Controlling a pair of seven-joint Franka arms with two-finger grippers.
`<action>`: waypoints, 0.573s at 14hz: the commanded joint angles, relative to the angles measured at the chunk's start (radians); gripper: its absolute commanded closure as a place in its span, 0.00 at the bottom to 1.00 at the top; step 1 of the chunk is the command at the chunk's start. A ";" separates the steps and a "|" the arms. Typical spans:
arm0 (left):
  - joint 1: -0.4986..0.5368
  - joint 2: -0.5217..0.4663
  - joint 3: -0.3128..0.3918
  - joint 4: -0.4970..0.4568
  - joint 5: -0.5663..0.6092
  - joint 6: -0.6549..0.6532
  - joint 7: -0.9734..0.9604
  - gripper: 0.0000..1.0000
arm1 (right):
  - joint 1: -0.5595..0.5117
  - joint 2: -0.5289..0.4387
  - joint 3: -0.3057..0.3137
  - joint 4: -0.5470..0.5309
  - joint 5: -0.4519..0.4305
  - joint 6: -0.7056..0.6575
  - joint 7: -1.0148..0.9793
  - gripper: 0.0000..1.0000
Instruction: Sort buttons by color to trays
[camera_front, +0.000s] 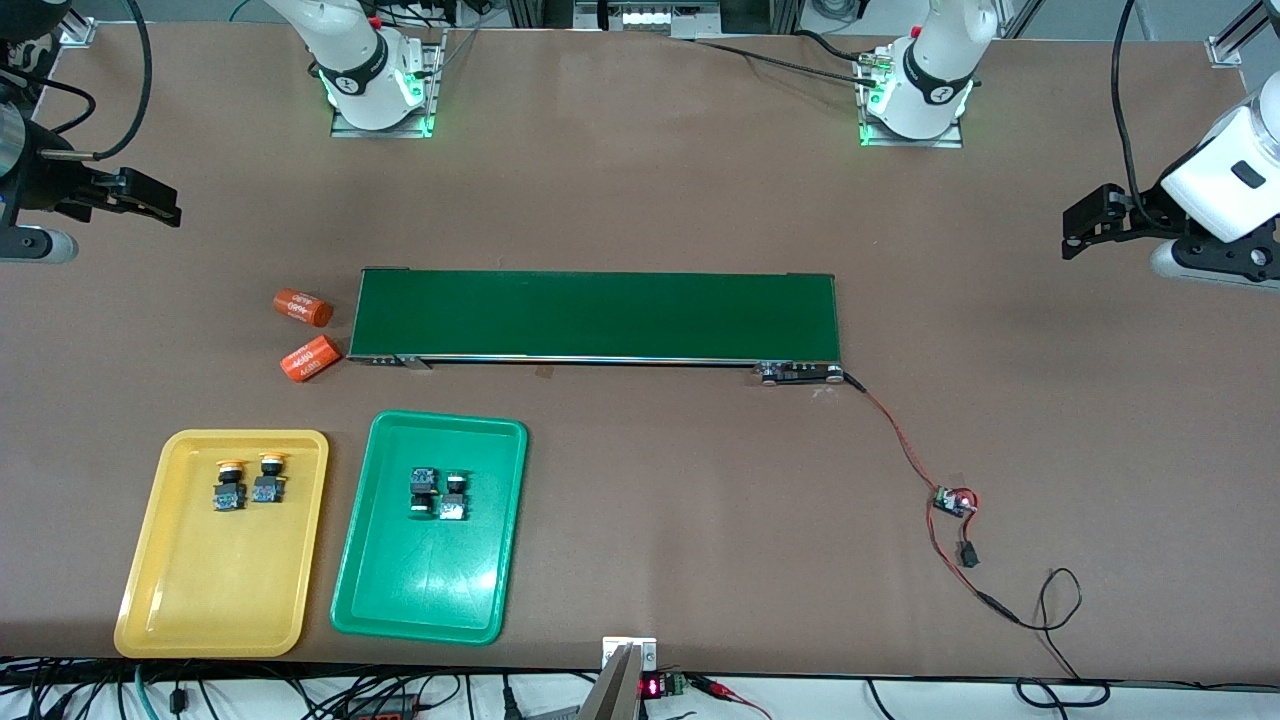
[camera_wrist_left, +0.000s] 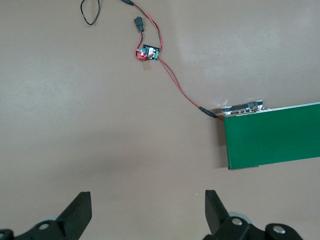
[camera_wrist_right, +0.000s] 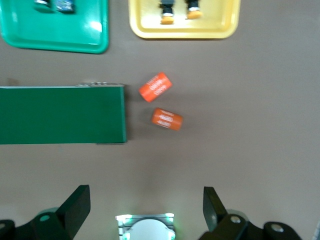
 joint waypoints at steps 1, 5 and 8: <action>-0.004 0.014 0.001 0.032 0.019 -0.019 0.008 0.00 | 0.007 0.007 -0.001 0.006 0.066 0.061 0.014 0.00; -0.004 0.014 0.001 0.032 0.020 -0.019 0.008 0.00 | 0.008 0.012 -0.001 0.009 0.064 0.058 0.013 0.00; -0.004 0.014 0.001 0.032 0.019 -0.019 0.010 0.00 | 0.011 0.011 -0.001 0.009 0.064 0.064 0.014 0.00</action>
